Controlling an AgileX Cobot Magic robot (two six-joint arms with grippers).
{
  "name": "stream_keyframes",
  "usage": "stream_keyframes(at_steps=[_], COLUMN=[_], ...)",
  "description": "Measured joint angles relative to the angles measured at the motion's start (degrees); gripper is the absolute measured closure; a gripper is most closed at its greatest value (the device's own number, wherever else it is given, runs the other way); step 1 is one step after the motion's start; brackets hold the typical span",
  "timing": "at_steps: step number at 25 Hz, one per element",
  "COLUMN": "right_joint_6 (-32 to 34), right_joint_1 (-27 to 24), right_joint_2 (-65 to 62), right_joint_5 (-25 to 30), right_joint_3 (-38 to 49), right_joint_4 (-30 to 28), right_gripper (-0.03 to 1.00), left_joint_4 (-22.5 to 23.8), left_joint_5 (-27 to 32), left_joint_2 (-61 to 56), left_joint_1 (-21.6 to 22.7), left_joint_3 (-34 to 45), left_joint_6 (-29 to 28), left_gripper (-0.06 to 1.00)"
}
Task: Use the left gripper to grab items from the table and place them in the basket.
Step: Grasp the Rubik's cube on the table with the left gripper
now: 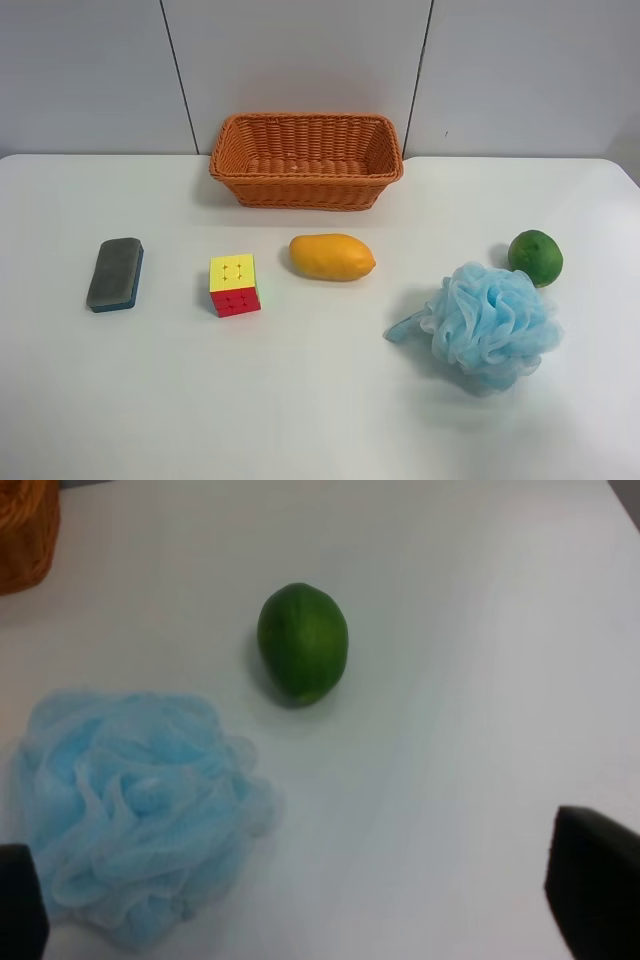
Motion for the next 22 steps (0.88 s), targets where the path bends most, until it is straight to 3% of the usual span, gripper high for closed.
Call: stream_keyframes(at_steps=[22], right_joint_6=[0.00], right_joint_1=[0.00], right_joint_2=[0.00], right_joint_5=[0.00], right_joint_3=[0.00], right_joint_4=[0.00], right_gripper=[-0.02], left_joint_4=[0.00], left_joint_5=[0.00], left_joint_2=[0.00], left_joint_1=[0.00], left_joint_3=[0.00], left_joint_6=[0.00], left_gripper=[-0.05])
